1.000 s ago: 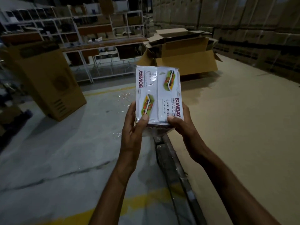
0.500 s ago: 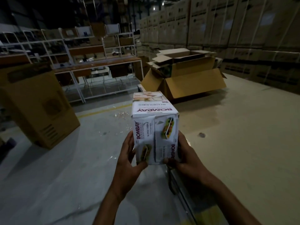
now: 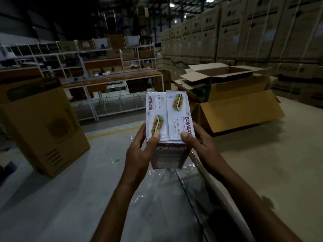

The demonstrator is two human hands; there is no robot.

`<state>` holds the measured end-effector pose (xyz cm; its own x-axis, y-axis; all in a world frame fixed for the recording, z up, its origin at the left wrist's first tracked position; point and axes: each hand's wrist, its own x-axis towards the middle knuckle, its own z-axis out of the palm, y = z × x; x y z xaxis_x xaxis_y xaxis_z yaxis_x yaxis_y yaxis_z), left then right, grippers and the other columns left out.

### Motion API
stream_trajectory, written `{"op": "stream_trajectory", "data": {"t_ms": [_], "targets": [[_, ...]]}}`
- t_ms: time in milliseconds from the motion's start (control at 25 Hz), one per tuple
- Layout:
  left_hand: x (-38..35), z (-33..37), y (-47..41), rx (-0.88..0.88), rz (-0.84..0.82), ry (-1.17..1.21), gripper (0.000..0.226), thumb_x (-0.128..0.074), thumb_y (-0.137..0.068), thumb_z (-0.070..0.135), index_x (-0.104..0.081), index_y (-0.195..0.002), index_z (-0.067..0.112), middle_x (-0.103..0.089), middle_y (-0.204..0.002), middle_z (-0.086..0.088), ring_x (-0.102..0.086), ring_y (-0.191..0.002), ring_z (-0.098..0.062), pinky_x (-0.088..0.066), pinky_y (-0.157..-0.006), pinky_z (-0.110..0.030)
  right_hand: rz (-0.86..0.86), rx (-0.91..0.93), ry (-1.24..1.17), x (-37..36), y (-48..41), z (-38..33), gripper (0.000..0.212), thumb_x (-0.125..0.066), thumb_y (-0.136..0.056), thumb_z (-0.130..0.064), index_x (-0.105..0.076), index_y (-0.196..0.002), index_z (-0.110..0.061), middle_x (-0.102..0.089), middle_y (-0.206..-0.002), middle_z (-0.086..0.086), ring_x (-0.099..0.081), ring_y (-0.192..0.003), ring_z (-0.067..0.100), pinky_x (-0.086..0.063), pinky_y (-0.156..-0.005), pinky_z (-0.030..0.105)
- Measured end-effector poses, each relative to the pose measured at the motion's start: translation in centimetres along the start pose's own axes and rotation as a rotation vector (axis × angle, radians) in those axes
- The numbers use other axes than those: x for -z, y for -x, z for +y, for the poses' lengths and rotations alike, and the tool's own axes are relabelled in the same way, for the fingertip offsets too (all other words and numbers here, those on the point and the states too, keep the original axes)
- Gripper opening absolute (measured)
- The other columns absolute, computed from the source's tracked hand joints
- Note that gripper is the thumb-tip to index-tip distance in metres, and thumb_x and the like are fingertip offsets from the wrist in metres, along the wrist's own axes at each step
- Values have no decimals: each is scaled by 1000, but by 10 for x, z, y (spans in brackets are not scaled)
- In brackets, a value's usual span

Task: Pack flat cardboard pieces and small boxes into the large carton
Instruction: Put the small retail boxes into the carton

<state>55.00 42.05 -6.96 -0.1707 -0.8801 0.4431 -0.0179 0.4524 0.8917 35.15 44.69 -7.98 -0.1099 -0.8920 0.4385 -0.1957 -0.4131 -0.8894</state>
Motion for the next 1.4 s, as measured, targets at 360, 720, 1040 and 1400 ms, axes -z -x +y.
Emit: {"op": "stream_trajectory", "data": {"t_ms": [360,720,1040,1400], "targets": [[-8,-25,-236,-188,42,91,51,-55,-98,35,-52,-147,20,-70,-125,2,-73,-101,-7,-58,-74,-18,13,132,-28,6,-228,25,60,-60,-93,-54,-52,-146,-25,-66,-135,-2,-65,-122,18,-54,-101,49],[-34,-38,-511,-499,-179,226,44,-53,-104,36,-54,-144,18,-67,-129,-2,-70,-111,-17,-61,-84,-42,343,388,246,42,-441,13,42,-58,-101,-46,-58,-138,-25,-70,-128,-5,-68,-116,14,-56,-96,49],[-153,-61,-658,-568,-530,380,42,-44,-108,20,-42,-149,13,-64,-124,0,-70,-102,-6,-57,-72,-21,605,369,462,132,-537,39,52,-57,-100,-39,-48,-145,-15,-66,-130,-1,-69,-110,8,-60,-81,25],[-285,-126,-770,-406,-737,370,42,-47,-106,35,-48,-144,17,-70,-111,3,-73,-93,-5,-58,-67,-21,694,79,603,257,-618,116,57,-59,-95,-60,-55,-139,-23,-72,-122,-1,-74,-102,12,-62,-83,41]]}}
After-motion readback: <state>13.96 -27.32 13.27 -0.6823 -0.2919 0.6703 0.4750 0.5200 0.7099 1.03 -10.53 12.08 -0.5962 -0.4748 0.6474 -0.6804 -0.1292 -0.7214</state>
